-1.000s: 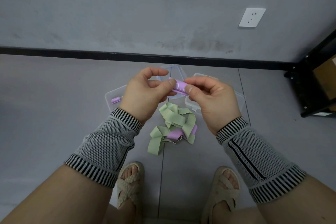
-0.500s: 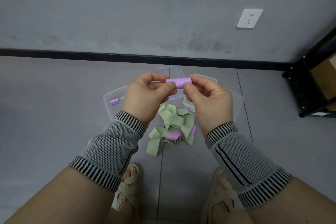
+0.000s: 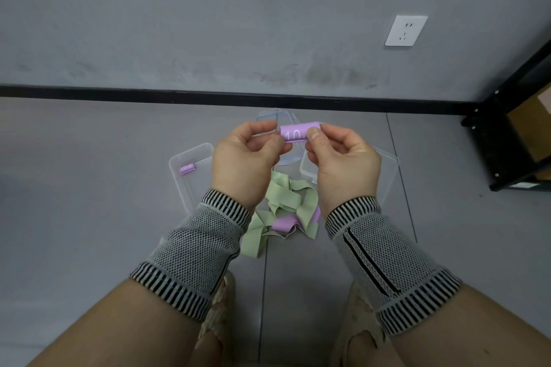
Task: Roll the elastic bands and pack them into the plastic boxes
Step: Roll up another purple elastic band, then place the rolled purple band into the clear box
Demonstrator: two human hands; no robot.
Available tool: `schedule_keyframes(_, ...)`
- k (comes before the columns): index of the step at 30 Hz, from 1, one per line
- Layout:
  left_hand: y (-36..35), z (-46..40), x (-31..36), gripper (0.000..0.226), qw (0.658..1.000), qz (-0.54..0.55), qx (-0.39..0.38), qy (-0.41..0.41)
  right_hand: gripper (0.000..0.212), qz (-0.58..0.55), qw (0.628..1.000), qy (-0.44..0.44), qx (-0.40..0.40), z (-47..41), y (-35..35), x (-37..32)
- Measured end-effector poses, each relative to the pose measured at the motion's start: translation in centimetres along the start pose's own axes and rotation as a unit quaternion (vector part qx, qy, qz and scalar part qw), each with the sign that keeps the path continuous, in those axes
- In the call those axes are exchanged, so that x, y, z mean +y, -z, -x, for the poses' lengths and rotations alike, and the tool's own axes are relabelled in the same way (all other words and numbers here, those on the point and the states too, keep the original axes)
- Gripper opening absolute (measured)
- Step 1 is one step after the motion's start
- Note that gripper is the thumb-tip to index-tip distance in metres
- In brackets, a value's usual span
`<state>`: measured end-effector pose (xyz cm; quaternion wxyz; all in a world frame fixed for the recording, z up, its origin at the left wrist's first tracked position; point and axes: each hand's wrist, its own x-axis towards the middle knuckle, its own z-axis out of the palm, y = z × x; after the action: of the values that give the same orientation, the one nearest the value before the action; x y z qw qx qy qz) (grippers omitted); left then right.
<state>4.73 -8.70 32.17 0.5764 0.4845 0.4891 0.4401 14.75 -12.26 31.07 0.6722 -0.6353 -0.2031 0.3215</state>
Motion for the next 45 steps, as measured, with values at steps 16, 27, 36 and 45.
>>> schedule_keyframes(16,-0.1,0.1,-0.1,0.021,1.000,0.011,0.002,0.000,0.015,0.011,1.000,0.000,-0.012,-0.1,0.3,-0.2)
schedule_keyframes(27,1.1,-0.1,0.7,0.016,0.999,0.015,-0.012,0.044,0.014,-0.061,0.995,-0.039,-0.065,0.1,-0.1,-0.6)
schedule_keyframes(36,6.3,0.7,2.0,0.016,1.000,-0.010,0.005,0.027,0.006,-0.018,0.985,-0.052,-0.162,2.5,-2.6,-1.3)
schedule_keyframes(45,15.2,-4.9,-0.2,0.022,0.995,-0.089,0.053,0.003,0.006,0.048,0.982,-0.069,-0.169,2.5,-13.2,3.8)
